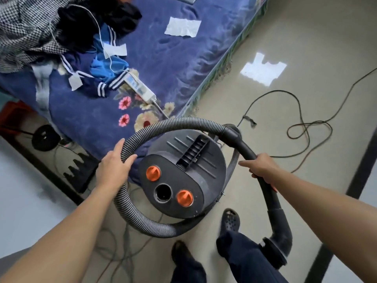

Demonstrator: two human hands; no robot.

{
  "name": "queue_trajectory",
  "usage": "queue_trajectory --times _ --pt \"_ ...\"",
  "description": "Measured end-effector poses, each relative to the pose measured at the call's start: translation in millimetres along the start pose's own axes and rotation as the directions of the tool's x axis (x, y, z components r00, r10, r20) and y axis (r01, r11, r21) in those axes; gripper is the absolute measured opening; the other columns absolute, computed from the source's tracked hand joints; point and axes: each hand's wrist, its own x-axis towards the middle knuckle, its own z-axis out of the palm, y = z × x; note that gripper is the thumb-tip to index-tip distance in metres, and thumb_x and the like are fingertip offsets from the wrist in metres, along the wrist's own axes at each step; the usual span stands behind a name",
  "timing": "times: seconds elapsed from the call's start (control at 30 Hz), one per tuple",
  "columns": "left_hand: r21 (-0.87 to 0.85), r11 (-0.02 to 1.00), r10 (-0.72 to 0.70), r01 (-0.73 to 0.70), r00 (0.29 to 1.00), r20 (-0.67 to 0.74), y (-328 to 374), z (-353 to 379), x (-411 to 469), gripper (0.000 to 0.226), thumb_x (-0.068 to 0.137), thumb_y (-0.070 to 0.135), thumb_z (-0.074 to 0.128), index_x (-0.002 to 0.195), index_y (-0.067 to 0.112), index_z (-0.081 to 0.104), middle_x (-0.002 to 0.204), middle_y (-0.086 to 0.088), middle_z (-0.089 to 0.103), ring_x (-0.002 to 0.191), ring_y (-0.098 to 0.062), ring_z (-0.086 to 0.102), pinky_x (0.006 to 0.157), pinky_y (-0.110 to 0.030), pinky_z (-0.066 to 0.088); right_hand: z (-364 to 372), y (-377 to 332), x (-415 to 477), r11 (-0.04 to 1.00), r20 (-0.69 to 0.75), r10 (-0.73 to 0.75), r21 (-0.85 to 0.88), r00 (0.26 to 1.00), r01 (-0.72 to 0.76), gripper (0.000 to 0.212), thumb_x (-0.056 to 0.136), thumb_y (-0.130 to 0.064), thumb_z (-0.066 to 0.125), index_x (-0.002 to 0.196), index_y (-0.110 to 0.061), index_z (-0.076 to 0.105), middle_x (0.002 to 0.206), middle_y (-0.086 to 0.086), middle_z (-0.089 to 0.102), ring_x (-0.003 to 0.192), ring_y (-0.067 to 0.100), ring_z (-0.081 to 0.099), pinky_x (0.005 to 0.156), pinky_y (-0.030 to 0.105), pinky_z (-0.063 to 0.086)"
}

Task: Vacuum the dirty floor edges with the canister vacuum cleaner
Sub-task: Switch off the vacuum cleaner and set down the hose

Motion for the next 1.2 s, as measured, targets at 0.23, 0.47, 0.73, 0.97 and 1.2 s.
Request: queue_trajectory --times 0.23,0.47,0.73,0.97,1.2 --pt "-0.080 0.996 0.047 -0.034 0.985 0.166 1 55 68 0.054 0.093 0.048 0.051 0.143 0.032 0.036 0.128 -0.018 0.058 0.116 -0.042 0.053 0.094 -0.049 0.044 40 21 29 0.987 -0.037 0.111 0.120 0.993 -0.106 0.037 0.074 -0.039 0.076 0.090 -0.010 0.058 0.074 0.010 0.069 0.060 0.024 0.068 0.078 0.047 0.060" --pt "-0.314 0.949 0.129 -0.017 0.932 0.339 -28 110 107 0.054 0.094 0.045 0.053 0.143 0.030 0.037 0.137 -0.007 0.055 0.125 -0.032 0.049 0.100 -0.044 0.039 102 49 27 0.969 -0.126 0.163 0.208 0.979 -0.134 0.024 0.071 -0.028 0.070 0.089 -0.013 0.063 0.068 0.008 0.070 0.060 0.024 0.070 0.069 0.042 0.060" --pt "-0.431 0.899 0.151 0.079 0.867 0.474 -20 131 136 0.055 0.094 0.059 0.039 0.130 0.018 0.047 0.118 0.003 0.052 0.116 -0.022 0.050 0.095 -0.038 0.039 84 14 25 0.895 0.095 0.066 0.434 0.993 -0.101 0.041 0.065 -0.042 0.066 0.104 -0.033 0.062 0.109 0.003 0.065 0.097 0.024 0.059 0.084 0.045 0.047" --pt "-0.386 0.903 0.351 -0.190 0.845 0.405 38 118 156 0.053 0.099 0.056 0.026 0.119 0.014 0.051 0.119 -0.010 0.056 0.111 -0.026 0.050 0.083 -0.035 0.031 45 -64 21 0.950 0.025 -0.121 0.293 0.992 0.109 0.049 0.090 -0.069 0.039 0.109 -0.029 0.060 0.105 -0.011 0.062 0.096 0.009 0.055 0.083 0.028 0.039" --pt "-0.180 0.954 0.297 -0.239 0.824 0.483 42 129 173 0.062 0.097 0.059 0.025 0.113 0.006 0.053 0.125 -0.023 0.057 0.115 -0.037 0.052 0.087 -0.040 0.036 47 -92 46 0.968 -0.039 -0.251 -0.002 0.967 0.252 0.067 0.086 -0.078 0.036 0.108 -0.023 0.069 0.100 -0.002 0.065 0.095 0.020 0.059 0.092 0.036 0.047"
